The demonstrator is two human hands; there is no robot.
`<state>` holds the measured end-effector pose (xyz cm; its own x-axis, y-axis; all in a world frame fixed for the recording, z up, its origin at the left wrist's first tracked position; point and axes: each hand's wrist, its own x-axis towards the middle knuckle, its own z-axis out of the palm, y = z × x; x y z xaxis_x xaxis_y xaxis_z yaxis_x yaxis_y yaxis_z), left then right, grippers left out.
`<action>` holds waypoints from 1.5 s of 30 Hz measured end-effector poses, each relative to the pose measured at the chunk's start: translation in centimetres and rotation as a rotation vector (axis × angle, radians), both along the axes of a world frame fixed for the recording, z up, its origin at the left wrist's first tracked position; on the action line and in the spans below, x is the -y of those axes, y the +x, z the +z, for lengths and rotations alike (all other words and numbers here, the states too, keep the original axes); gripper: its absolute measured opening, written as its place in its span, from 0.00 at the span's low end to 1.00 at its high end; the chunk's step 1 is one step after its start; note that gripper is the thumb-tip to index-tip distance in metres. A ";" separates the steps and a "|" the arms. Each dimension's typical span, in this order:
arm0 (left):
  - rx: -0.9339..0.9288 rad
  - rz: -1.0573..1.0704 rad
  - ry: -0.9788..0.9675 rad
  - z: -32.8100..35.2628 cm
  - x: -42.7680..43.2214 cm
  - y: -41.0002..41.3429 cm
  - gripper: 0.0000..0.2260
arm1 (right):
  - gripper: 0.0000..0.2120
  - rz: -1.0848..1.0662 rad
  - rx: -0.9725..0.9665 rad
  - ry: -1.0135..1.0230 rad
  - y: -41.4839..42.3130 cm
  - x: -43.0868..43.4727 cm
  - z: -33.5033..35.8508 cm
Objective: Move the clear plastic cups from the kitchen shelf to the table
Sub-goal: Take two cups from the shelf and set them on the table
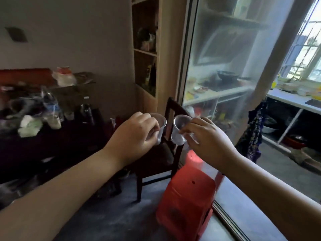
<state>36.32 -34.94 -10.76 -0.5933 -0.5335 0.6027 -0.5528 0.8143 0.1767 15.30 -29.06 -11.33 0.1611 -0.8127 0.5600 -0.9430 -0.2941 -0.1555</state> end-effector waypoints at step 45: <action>0.028 0.465 0.297 -14.2 51.0 32.9 0.03 | 0.09 0.456 0.030 0.370 29.6 61.0 -13.8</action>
